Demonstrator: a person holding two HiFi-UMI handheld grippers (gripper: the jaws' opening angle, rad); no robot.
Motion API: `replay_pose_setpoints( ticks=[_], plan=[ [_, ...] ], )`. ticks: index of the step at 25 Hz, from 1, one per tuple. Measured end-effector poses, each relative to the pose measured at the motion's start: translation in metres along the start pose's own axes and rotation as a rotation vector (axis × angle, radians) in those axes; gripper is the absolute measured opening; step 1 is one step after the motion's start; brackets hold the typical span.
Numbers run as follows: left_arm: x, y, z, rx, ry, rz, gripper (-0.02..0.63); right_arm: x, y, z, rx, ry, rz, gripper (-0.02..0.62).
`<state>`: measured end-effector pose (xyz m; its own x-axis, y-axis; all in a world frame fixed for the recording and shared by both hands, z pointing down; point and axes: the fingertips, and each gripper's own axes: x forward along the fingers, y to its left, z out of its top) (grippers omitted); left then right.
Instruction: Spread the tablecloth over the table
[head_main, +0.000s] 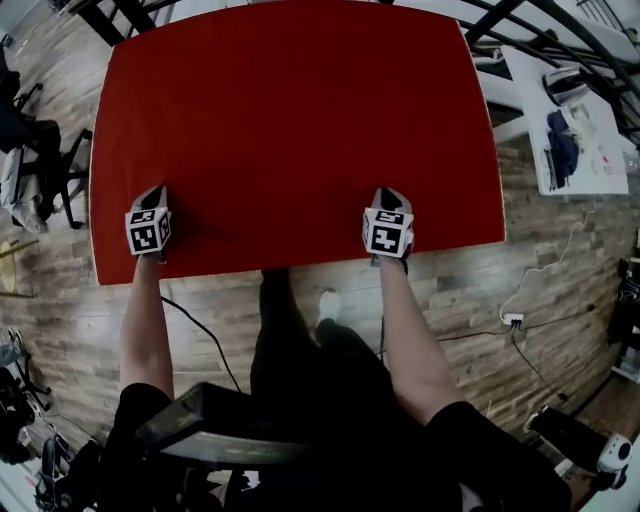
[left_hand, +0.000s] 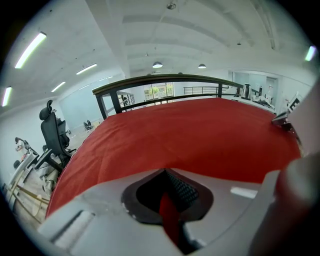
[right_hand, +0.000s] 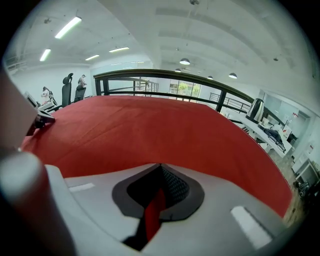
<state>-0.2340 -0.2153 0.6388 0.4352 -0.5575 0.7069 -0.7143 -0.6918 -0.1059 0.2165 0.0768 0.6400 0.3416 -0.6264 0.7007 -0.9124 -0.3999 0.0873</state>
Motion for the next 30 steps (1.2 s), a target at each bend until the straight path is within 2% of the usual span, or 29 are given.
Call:
replay_pose_setpoints(
  ticks=[5, 9, 12, 14, 16, 21, 24, 27, 30],
  plan=[
    [-0.008, 0.003, 0.003, -0.013, -0.012, 0.044, 0.008, 0.003, 0.0, 0.007, 0.024, -0.013, 0.046, 0.009],
    [-0.024, -0.036, 0.004, -0.048, -0.026, -0.007, 0.008, -0.003, -0.033, -0.007, 0.043, -0.009, 0.04, 0.009],
    [-0.034, -0.069, -0.01, -0.067, -0.017, 0.014, 0.006, -0.014, -0.042, -0.003, 0.036, -0.056, 0.111, 0.009],
    [-0.051, -0.104, -0.002, -0.116, -0.064, 0.004, 0.006, -0.04, -0.04, 0.006, 0.02, -0.129, 0.215, 0.009],
    [-0.078, -0.15, 0.02, -0.137, -0.141, -0.046, 0.006, -0.078, -0.033, 0.014, -0.006, -0.201, 0.317, 0.009],
    [-0.182, -0.247, 0.071, -0.167, -0.369, -0.105, 0.006, -0.178, -0.016, 0.037, -0.004, -0.337, 0.471, 0.009],
    [-0.236, -0.284, 0.09, -0.135, -0.455, -0.123, 0.006, -0.23, -0.007, 0.051, -0.052, -0.415, 0.523, 0.009],
    [-0.27, -0.296, 0.107, -0.124, -0.52, -0.147, 0.006, -0.268, -0.001, 0.07, -0.081, -0.491, 0.529, 0.009],
    [-0.291, -0.303, 0.114, -0.09, -0.548, -0.168, 0.006, -0.295, 0.001, 0.074, -0.083, -0.529, 0.52, 0.009]
  ],
)
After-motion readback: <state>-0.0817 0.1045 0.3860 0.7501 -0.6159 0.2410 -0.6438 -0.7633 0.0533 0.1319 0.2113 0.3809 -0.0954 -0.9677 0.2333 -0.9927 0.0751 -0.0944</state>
